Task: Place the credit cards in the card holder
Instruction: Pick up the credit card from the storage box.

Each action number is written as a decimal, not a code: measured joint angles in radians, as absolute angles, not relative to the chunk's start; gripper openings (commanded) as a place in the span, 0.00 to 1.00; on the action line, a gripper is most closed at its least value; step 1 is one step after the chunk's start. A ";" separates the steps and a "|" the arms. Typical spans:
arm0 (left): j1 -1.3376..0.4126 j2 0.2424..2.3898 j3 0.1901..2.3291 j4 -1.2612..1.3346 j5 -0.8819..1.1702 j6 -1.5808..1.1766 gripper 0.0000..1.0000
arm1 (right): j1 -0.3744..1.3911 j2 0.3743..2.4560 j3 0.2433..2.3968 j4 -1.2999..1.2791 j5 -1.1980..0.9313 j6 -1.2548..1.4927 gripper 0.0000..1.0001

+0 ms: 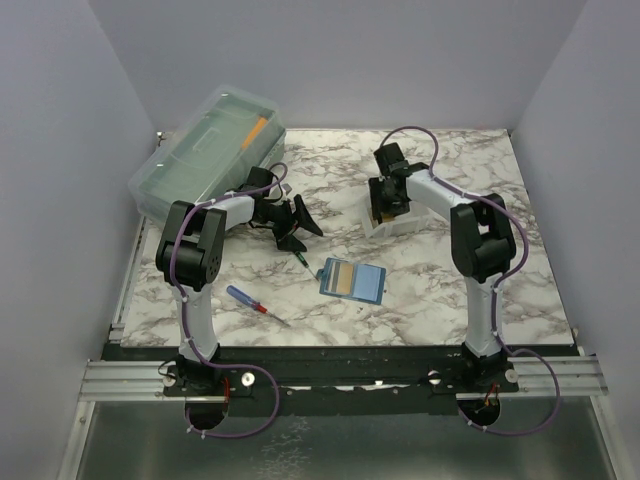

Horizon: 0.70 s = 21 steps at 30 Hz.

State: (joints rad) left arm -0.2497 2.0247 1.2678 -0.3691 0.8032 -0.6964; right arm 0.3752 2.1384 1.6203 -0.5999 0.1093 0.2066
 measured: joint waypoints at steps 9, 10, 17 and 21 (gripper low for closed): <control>-0.250 2.025 1.268 -0.369 0.803 -0.696 0.75 | 0.380 2.136 1.629 -0.620 0.179 0.228 0.33; -0.250 2.025 1.268 -0.369 0.803 -0.697 0.75 | 0.380 2.135 1.628 -0.619 0.179 0.227 0.33; -0.250 2.025 1.268 -0.369 0.804 -0.697 0.75 | 0.379 2.115 1.612 -0.604 0.173 0.229 0.33; -0.250 2.025 1.268 -0.369 0.804 -0.697 0.75 | 0.379 2.077 1.599 -0.594 0.172 0.237 0.33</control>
State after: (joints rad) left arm -0.2497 2.0247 1.2678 -0.3691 0.8043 -0.6968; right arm 0.3794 2.0773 1.5990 -0.5938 0.1722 0.2371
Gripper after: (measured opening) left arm 0.748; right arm 0.537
